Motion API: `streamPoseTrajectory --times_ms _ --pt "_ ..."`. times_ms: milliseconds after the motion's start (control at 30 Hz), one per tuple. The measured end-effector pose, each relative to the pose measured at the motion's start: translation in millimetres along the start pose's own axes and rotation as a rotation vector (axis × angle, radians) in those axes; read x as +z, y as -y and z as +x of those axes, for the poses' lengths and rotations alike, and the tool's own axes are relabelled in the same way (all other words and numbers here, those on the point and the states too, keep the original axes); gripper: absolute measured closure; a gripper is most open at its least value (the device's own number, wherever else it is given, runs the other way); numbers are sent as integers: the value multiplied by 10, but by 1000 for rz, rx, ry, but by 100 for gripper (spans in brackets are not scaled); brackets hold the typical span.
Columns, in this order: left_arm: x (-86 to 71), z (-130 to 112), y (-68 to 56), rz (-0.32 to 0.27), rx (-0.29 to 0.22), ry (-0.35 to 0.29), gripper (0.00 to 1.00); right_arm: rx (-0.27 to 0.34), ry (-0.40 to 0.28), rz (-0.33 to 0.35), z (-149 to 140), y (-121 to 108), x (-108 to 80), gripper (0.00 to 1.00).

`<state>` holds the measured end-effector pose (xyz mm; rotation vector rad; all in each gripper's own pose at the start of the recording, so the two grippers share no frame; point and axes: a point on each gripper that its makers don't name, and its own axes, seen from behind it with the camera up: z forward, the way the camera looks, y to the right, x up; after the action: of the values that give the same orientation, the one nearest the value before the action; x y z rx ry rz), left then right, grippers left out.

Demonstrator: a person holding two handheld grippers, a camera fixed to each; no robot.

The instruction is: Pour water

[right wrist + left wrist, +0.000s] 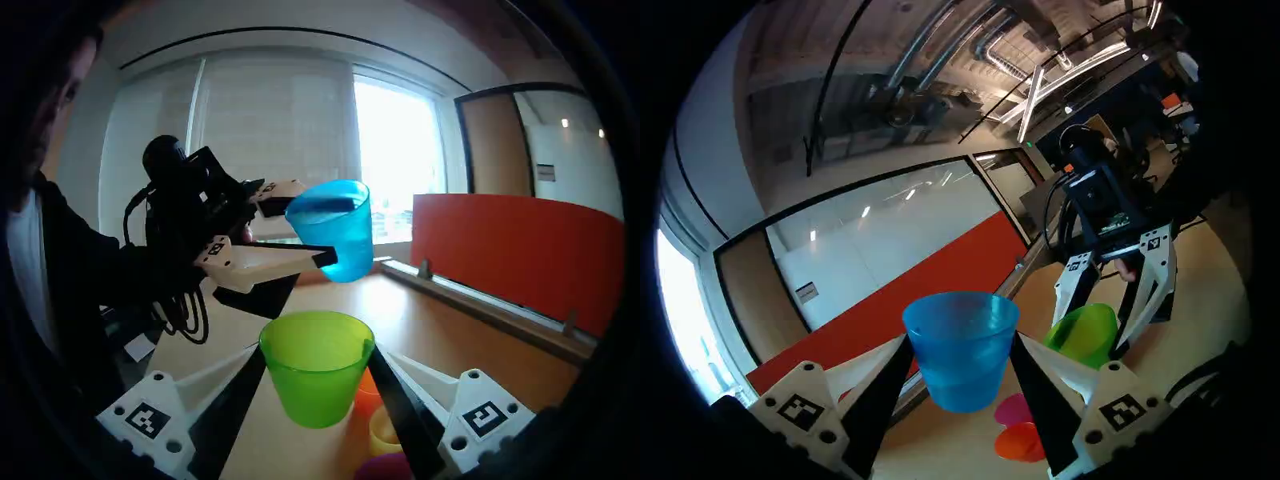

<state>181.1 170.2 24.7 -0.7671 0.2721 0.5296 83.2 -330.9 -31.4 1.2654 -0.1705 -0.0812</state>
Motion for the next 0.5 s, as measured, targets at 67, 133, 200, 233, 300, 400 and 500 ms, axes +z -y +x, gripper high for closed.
streamPoseTrajectory --times_ms 67,133,200,233,300,400,500 --pt "4 7 -9 -2 9 -1 18 0 1 4 4 12 5 9" --pt "12 11 -21 -5 21 -2 18 0 1 6 4 21 8 9" --pt "21 14 -31 -8 32 -2 18 0 1 8 1 25 10 9" --pt "27 15 -36 -10 39 -1 18 -1 1 9 -3 24 10 9" --pt "34 22 -42 -11 52 -1 18 -1 2 9 -7 21 8 9" --pt "40 46 -48 -11 71 -4 18 0 5 8 -10 15 1 9" --pt "41 73 -48 -10 83 -9 18 1 5 7 -12 14 -4 8"
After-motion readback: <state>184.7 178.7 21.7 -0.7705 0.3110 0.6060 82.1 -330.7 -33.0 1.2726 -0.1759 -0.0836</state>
